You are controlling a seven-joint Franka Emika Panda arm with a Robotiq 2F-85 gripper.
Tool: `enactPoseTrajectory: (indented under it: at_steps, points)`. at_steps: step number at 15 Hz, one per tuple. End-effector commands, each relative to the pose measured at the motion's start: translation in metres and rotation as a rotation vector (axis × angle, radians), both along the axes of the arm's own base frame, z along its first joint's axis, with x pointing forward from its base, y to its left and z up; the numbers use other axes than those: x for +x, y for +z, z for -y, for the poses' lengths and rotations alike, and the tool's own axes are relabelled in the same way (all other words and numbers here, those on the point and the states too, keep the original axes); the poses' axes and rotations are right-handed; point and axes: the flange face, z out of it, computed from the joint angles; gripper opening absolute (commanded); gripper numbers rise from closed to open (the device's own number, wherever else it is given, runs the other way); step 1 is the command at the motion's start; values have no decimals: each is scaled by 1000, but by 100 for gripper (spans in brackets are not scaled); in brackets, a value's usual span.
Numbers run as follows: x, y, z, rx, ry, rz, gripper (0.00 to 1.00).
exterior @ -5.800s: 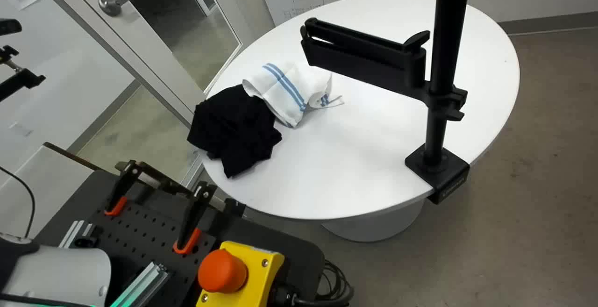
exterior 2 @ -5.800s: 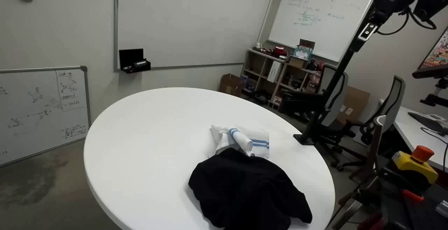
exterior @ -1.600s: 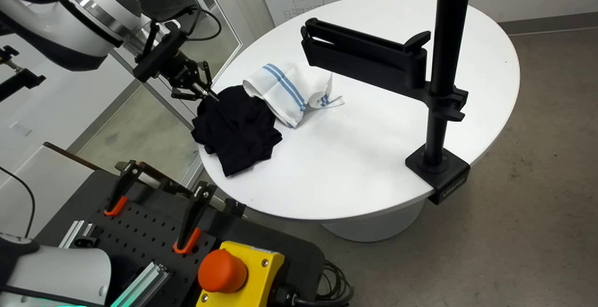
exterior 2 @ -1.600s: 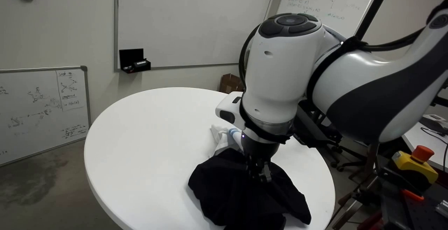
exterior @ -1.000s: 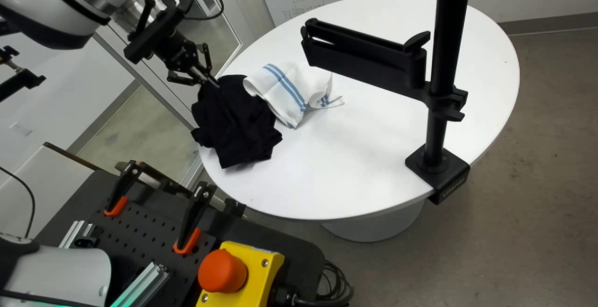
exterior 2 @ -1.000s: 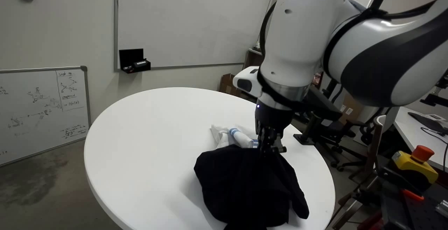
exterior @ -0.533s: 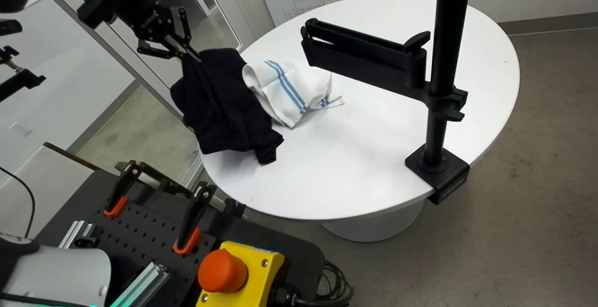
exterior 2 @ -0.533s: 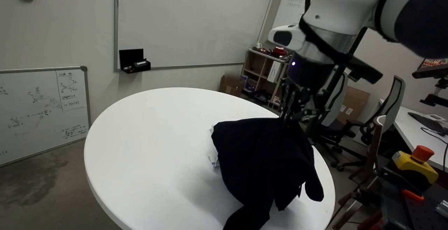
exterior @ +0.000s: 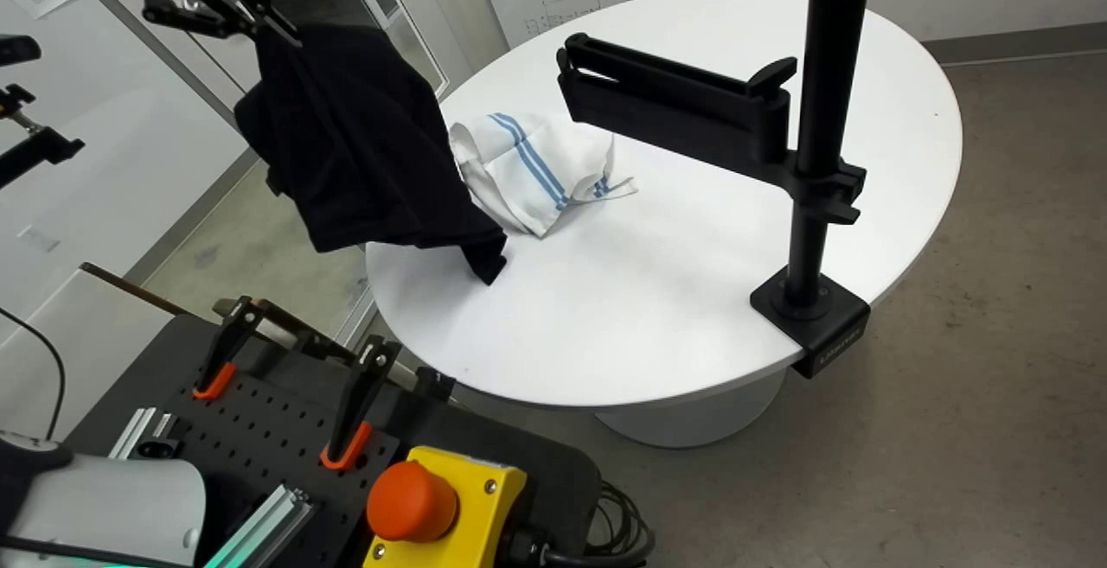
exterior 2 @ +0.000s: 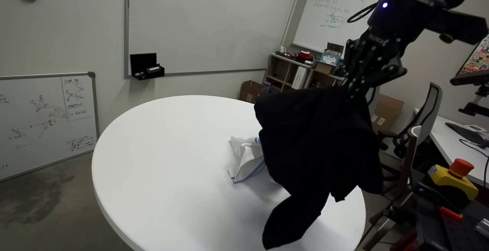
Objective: Hang the black shirt on the stand
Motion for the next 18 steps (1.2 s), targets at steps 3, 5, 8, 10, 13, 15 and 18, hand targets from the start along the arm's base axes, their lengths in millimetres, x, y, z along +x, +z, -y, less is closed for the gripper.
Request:
enactPoseTrajectory:
  at_steps: [3, 5, 8, 10, 13, 15, 18]
  points:
    - [-30, 72, 40, 132, -79, 13, 3]
    - [-40, 88, 62, 167, -160, 7, 3]
    - [-51, 110, 100, 209, -280, 16, 3]
    - [-58, 121, 124, 231, -353, 31, 3]
    - [-68, 131, 161, 261, -475, 53, 3]
    - [-72, 135, 186, 276, -554, 61, 3]
    - [-76, 138, 217, 301, -677, 85, 3]
